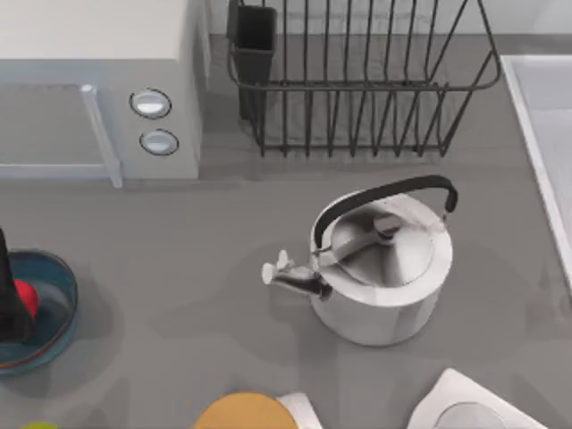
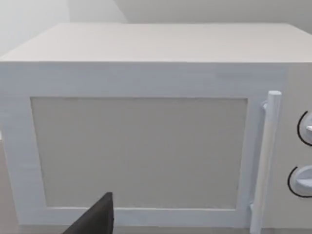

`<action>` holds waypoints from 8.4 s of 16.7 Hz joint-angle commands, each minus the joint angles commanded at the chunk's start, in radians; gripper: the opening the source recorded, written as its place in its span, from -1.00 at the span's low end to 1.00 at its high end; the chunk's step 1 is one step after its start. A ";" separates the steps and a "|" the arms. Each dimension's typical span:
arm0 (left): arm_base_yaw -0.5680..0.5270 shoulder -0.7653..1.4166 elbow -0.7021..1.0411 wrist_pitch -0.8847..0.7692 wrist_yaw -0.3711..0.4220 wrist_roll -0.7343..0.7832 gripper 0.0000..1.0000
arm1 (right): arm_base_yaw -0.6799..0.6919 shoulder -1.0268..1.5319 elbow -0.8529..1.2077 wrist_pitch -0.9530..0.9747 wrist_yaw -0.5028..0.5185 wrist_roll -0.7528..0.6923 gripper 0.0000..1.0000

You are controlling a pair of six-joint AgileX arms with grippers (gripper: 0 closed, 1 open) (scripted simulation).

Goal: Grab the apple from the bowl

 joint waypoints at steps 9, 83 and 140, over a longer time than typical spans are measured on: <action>0.020 0.541 0.391 -0.398 0.000 0.027 1.00 | 0.000 0.000 0.000 0.000 0.000 0.000 1.00; 0.040 1.612 1.747 -1.654 -0.016 0.069 -1.00 | 0.000 0.000 0.000 0.000 0.000 0.000 1.00; -0.570 2.191 1.733 -1.100 0.003 -0.541 0.81 | 0.000 0.000 0.000 0.000 0.000 0.000 1.00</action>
